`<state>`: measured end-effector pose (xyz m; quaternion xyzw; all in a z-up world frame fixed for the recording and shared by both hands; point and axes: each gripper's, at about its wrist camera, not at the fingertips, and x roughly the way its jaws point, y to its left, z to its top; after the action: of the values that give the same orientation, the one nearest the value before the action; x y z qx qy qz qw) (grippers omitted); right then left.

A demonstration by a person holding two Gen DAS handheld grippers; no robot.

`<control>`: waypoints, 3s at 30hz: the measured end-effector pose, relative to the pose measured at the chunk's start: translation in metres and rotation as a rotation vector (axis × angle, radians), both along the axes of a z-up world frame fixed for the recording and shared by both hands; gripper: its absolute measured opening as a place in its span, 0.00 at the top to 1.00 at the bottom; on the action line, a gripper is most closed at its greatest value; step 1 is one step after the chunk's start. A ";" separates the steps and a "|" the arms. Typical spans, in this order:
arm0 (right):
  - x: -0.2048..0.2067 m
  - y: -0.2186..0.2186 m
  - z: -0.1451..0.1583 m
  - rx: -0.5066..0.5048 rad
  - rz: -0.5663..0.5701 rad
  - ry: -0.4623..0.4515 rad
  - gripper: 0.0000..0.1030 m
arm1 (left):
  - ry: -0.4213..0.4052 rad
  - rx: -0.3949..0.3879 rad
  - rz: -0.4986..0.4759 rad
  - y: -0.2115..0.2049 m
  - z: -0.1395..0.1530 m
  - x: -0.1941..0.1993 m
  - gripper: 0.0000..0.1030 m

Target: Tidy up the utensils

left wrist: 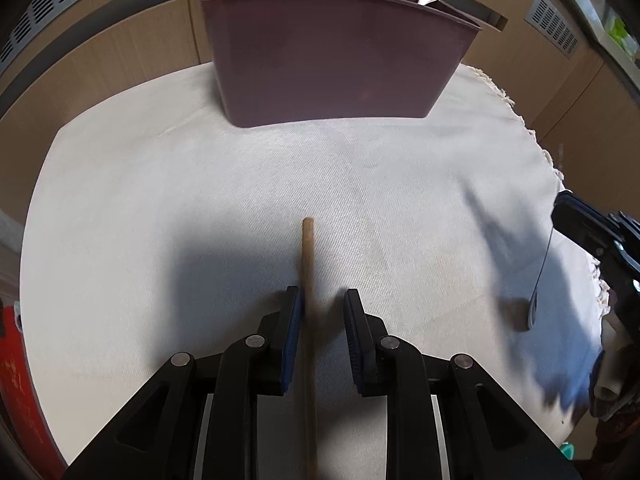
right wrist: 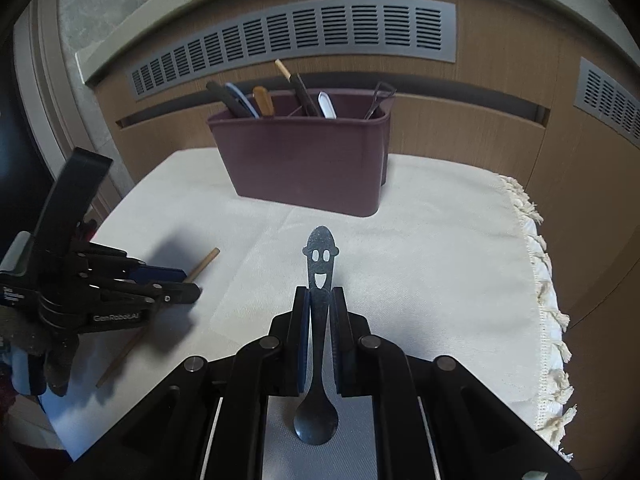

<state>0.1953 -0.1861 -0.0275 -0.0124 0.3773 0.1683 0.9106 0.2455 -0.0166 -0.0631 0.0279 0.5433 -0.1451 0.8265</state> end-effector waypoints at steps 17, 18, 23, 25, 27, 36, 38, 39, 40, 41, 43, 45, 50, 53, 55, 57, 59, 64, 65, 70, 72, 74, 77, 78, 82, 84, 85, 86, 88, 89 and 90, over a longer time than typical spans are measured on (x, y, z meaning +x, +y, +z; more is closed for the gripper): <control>-0.025 -0.022 0.028 0.130 -0.003 -0.064 0.98 | -0.295 -0.332 0.154 0.041 0.071 -0.055 0.95; -0.026 -0.022 0.030 0.129 -0.006 -0.072 0.98 | -0.327 -0.328 0.165 0.044 0.077 -0.059 0.95; -0.018 -0.023 0.023 0.089 0.007 0.001 0.94 | -0.472 -0.259 0.227 0.047 0.098 -0.075 0.95; -0.013 -0.025 0.006 0.071 0.013 0.095 0.94 | -0.496 -0.269 0.238 0.051 0.101 -0.080 0.95; -0.022 -0.027 -0.009 0.063 -0.003 0.131 0.93 | -0.497 -0.284 0.243 0.056 0.102 -0.082 0.95; -0.056 -0.017 -0.053 -0.021 -0.090 0.150 0.79 | -0.474 -0.335 0.257 0.068 0.089 -0.078 0.95; -0.048 -0.009 -0.054 -0.040 -0.099 0.139 0.73 | -0.475 -0.334 0.264 0.072 0.087 -0.080 0.95; -0.045 -0.006 -0.054 -0.053 -0.097 0.135 0.71 | -0.474 -0.337 0.268 0.075 0.086 -0.080 0.95; -0.040 -0.001 -0.054 -0.075 -0.094 0.134 0.68 | -0.471 -0.340 0.272 0.077 0.084 -0.080 0.95; -0.036 0.004 -0.054 -0.093 -0.095 0.129 0.66 | -0.465 -0.344 0.279 0.080 0.082 -0.079 0.95; -0.028 0.009 -0.054 -0.106 -0.121 0.122 0.65 | -0.454 -0.352 0.296 0.086 0.077 -0.077 0.95; -0.022 0.010 -0.053 -0.113 -0.145 0.120 0.64 | -0.447 -0.360 0.315 0.092 0.072 -0.076 0.95; -0.007 0.010 -0.051 -0.127 -0.161 0.125 0.75 | -0.489 -0.376 0.344 0.101 0.077 -0.081 0.95; -0.013 0.006 -0.038 -0.134 -0.145 0.063 0.75 | -0.536 -0.377 0.355 0.102 0.085 -0.085 0.95; -0.021 0.003 -0.021 -0.154 -0.141 -0.017 0.75 | -0.559 -0.384 0.360 0.101 0.090 -0.086 0.95; -0.029 -0.002 -0.003 -0.147 -0.145 -0.087 0.75 | -0.586 -0.396 0.362 0.098 0.096 -0.089 0.95; -0.035 -0.007 0.017 -0.121 -0.144 -0.152 0.76 | -0.614 -0.402 0.352 0.093 0.103 -0.092 0.95; -0.033 -0.012 0.052 -0.085 -0.129 -0.249 0.82 | -0.611 -0.369 0.334 0.082 0.115 -0.089 0.96; -0.029 -0.013 0.055 -0.071 -0.115 -0.242 0.96 | -0.577 -0.358 0.336 0.083 0.112 -0.084 0.96; -0.015 -0.012 0.054 -0.007 -0.057 -0.179 0.96 | -0.261 -0.321 0.344 0.084 0.064 -0.045 0.94; -0.012 -0.012 0.050 0.003 -0.038 -0.166 0.96 | -0.157 -0.298 0.373 0.083 0.038 -0.030 0.91; -0.008 -0.013 0.046 0.039 0.010 -0.116 0.95 | -0.110 -0.255 0.385 0.077 0.021 -0.019 0.84; -0.009 -0.019 0.032 0.073 0.039 -0.041 0.92 | -0.067 -0.200 0.401 0.067 0.002 -0.001 0.80; -0.011 -0.023 0.025 0.065 0.015 -0.024 0.90 | -0.060 -0.178 0.409 0.065 -0.003 0.003 0.80; -0.025 -0.046 -0.006 0.079 -0.076 0.075 0.88 | -0.081 -0.149 0.411 0.057 -0.007 0.018 0.80; -0.034 -0.060 -0.023 0.134 -0.120 0.154 0.86 | -0.090 -0.151 0.390 0.053 -0.008 0.025 0.80; -0.040 -0.069 -0.035 0.191 -0.148 0.215 0.85 | -0.101 -0.133 0.369 0.049 -0.008 0.027 0.81; -0.043 -0.074 -0.042 0.231 -0.159 0.254 0.84 | -0.108 -0.118 0.352 0.045 -0.008 0.028 0.81; -0.049 -0.080 -0.059 0.308 -0.184 0.333 0.82 | -0.121 -0.093 0.305 0.039 -0.008 0.025 0.81; -0.051 -0.080 -0.064 0.320 -0.192 0.350 0.81 | -0.125 -0.086 0.290 0.038 -0.008 0.024 0.81; -0.053 -0.079 -0.066 0.328 -0.205 0.340 0.82 | -0.128 -0.081 0.273 0.037 -0.008 0.021 0.81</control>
<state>0.1422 -0.2652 -0.0935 0.2021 0.4921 0.1337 0.8361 0.2663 0.0205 -0.0713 -0.0702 0.4819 -0.0513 0.8719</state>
